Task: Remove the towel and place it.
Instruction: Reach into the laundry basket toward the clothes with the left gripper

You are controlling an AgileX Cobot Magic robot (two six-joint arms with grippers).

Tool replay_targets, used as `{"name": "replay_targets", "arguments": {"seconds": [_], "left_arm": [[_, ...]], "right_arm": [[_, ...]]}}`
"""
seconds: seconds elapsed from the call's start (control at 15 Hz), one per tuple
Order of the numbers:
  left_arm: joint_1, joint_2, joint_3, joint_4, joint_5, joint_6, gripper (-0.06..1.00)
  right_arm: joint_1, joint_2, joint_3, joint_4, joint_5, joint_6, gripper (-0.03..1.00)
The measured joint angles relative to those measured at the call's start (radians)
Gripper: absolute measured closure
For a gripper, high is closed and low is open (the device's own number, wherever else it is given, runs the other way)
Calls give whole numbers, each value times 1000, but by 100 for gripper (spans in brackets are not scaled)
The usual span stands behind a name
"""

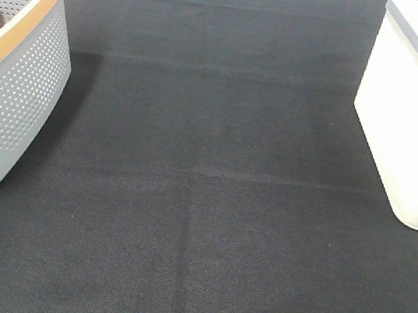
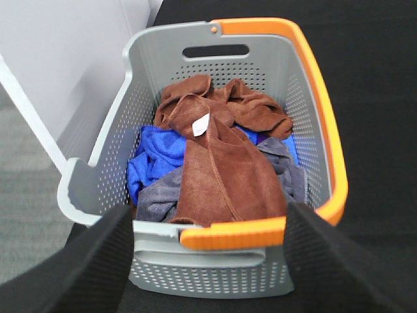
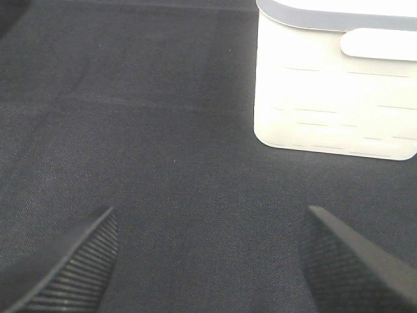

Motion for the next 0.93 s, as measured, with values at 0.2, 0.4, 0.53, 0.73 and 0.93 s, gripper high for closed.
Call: {"name": "replay_targets", "arguments": {"seconds": [0.2,0.4,0.53,0.73,0.93], "left_arm": [[0,253,-154,29,-8,-95,31],[0,393,-245,33,-13,-131,31],[0,546,-339,33,-14,-136,31],[2,766,-494,33,27,-151,31],[50,922,-623,32,88,-154,31]], "right_arm": [[0,0,0,0,0,0,24],[0,0,0,0,0,0,24],[0,0,0,0,0,0,24],[0,0,0,0,0,0,24],[0,0,0,0,0,0,24]]}}
